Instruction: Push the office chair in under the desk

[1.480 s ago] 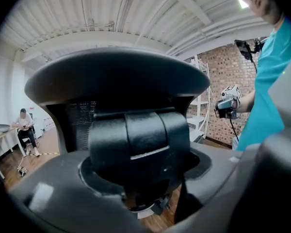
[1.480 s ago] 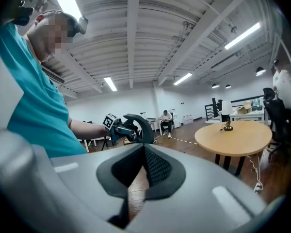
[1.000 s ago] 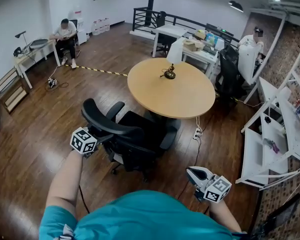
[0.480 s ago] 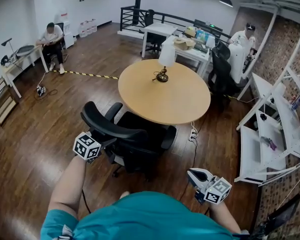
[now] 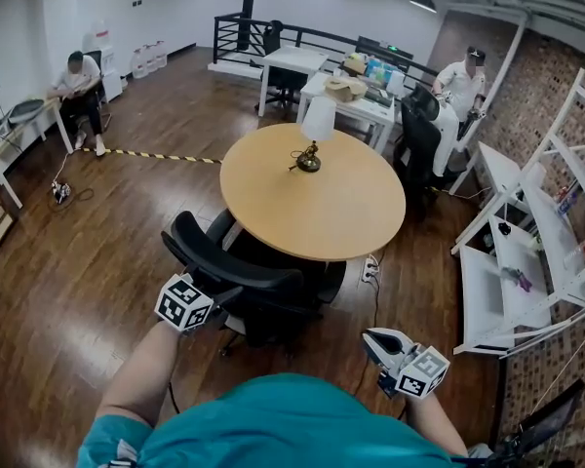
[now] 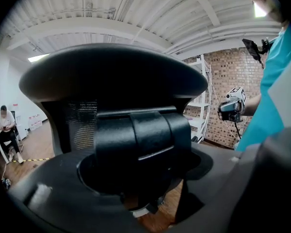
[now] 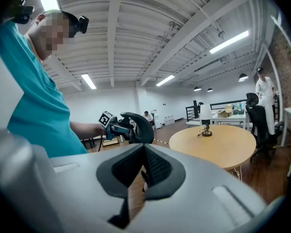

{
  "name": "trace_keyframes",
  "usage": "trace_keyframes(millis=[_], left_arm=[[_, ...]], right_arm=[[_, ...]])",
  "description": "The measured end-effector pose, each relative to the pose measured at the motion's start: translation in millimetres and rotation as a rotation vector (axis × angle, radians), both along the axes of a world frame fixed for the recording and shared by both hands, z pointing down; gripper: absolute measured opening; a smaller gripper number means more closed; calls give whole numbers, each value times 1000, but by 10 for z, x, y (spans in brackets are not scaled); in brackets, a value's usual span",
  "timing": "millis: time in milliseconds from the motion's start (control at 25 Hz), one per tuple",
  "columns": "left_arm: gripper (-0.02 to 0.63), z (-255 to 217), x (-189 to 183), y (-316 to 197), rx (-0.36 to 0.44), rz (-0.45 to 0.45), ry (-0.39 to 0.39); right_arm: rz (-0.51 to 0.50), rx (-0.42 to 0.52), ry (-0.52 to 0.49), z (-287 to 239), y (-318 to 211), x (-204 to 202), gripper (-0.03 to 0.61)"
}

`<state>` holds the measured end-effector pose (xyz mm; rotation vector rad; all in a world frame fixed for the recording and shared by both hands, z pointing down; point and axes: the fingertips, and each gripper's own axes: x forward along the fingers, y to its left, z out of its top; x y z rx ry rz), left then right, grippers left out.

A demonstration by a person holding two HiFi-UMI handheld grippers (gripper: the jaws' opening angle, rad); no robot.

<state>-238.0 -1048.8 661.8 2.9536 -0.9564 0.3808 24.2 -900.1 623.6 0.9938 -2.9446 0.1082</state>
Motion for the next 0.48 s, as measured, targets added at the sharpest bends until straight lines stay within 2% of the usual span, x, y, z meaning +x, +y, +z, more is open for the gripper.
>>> trace_keyframes(millis=[320,480], left_arm=[[342,148,-161,-33,9,54,15],[342,61,-215,20,29,61,23]], right_arm=[[35,-4,-7,162,-197,-265,0],[39,-1,-10,46,-202,-343,1]])
